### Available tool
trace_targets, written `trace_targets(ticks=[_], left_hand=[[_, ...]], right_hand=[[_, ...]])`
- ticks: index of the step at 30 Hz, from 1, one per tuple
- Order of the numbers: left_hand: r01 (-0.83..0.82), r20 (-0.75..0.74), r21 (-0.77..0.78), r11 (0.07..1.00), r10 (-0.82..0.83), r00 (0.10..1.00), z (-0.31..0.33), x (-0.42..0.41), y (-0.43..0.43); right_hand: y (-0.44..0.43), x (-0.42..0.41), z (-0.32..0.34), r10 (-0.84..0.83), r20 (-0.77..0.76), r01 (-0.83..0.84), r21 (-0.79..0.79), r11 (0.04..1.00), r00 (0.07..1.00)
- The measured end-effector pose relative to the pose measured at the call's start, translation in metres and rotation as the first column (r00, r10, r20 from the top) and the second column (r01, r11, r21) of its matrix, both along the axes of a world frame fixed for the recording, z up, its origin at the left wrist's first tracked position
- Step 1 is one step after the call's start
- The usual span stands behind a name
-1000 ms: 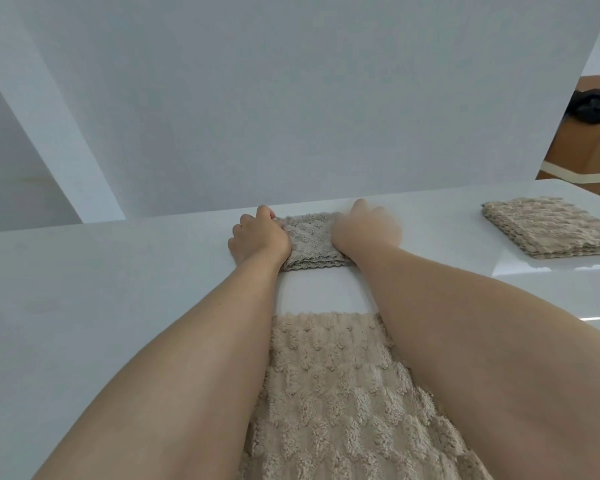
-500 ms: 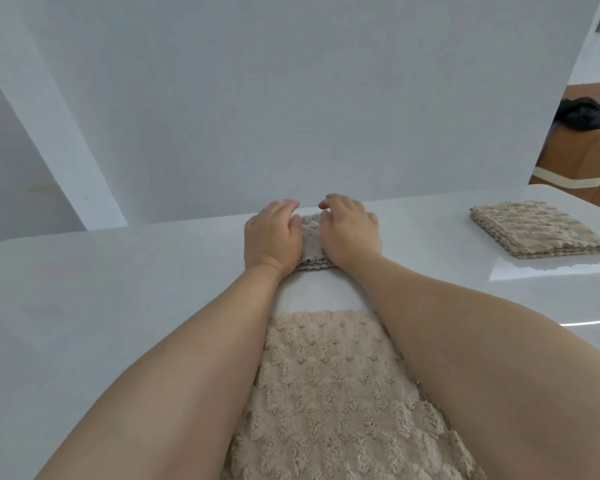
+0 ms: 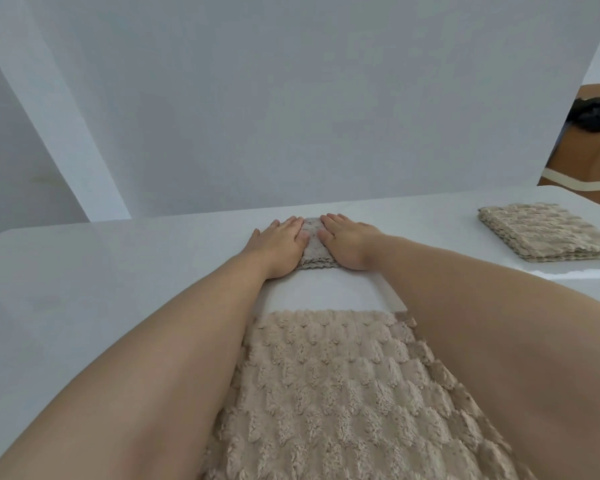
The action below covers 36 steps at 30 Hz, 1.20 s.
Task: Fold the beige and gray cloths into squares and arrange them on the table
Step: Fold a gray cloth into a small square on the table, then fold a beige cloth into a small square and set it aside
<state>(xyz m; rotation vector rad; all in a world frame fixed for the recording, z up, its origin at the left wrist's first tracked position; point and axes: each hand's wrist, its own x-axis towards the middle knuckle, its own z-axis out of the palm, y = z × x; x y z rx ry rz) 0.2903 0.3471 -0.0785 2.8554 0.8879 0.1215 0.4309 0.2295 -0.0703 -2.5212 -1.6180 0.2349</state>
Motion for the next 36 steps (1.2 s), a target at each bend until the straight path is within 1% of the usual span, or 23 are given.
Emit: trace_targets(ticks=[4,11,13,15,16,17,19,20,22,23,25,26,28,31,33,36], left_hand=[[-0.022,0.028,-0.003,1.0,0.022,0.999,-0.004,-0.001,0.002],[-0.067,0.055,-0.06,0.996,0.07,0.996,-0.004,0.001,0.004],[-0.085,0.066,-0.067,0.994,0.089,0.994,-0.004,0.001,0.003],[-0.091,0.097,-0.099,0.991,0.101,0.99,-0.004,0.001,0.001],[-0.097,0.127,-0.157,0.983,0.117,0.985,-0.001,0.0,0.001],[-0.105,0.176,-0.263,0.959,0.155,0.972,0.003,-0.005,-0.001],[-0.129,0.262,-0.473,0.872,0.279,0.924,0.016,-0.017,-0.003],[-0.157,0.262,-0.518,0.841,0.33,0.907,0.023,-0.021,-0.004],[-0.238,0.157,-0.501,0.832,0.358,0.92,0.037,-0.035,-0.008],[-0.262,0.1,-0.457,0.85,0.341,0.935,0.042,-0.043,-0.015],[-0.209,0.071,-0.377,0.902,0.253,0.965,0.052,-0.061,-0.043],[-0.161,0.081,-0.347,0.924,0.201,0.976,0.054,-0.075,-0.062],[-0.068,0.088,-0.288,0.955,0.097,0.991,0.057,-0.107,-0.103],[0.016,0.031,-0.225,0.974,-0.009,0.999,0.061,-0.152,-0.154],[0.007,-0.017,-0.2,0.98,-0.01,1.0,0.063,-0.171,-0.176],[0.003,-0.031,-0.173,0.985,-0.008,0.999,0.061,-0.183,-0.196]], right_hand=[[0.0,0.002,-0.007,-0.04,0.035,0.04,0.007,0.999,0.999],[0.0,0.002,-0.011,-0.063,0.022,0.063,0.024,0.998,0.998],[-0.002,0.002,-0.012,-0.097,0.033,0.096,0.034,0.995,0.995],[-0.007,-0.002,-0.013,-0.148,0.031,0.145,0.077,0.986,0.989],[-0.009,-0.004,-0.013,-0.169,0.012,0.166,0.117,0.979,0.986],[-0.012,-0.005,-0.009,-0.182,-0.045,0.186,0.158,0.97,0.982],[-0.02,-0.002,0.005,-0.223,-0.258,0.28,0.213,0.936,0.94],[-0.025,0.003,0.014,-0.248,-0.337,0.329,0.21,0.921,0.908],[-0.045,0.007,0.034,-0.298,-0.431,0.399,0.164,0.902,0.851],[-0.06,0.007,0.04,-0.294,-0.416,0.38,0.139,0.915,0.861],[-0.093,-0.005,0.051,-0.252,-0.4,0.323,0.119,0.939,0.881],[-0.11,-0.014,0.055,-0.223,-0.374,0.283,0.113,0.952,0.9],[-0.143,-0.041,0.067,-0.152,-0.259,0.182,0.096,0.979,0.954],[-0.185,-0.079,0.077,-0.056,-0.165,0.073,0.099,0.992,0.985],[-0.201,-0.098,0.078,-0.024,-0.108,0.034,0.094,0.995,0.994],[-0.216,-0.118,0.072,-0.02,-0.073,0.026,0.081,0.996,0.997]])
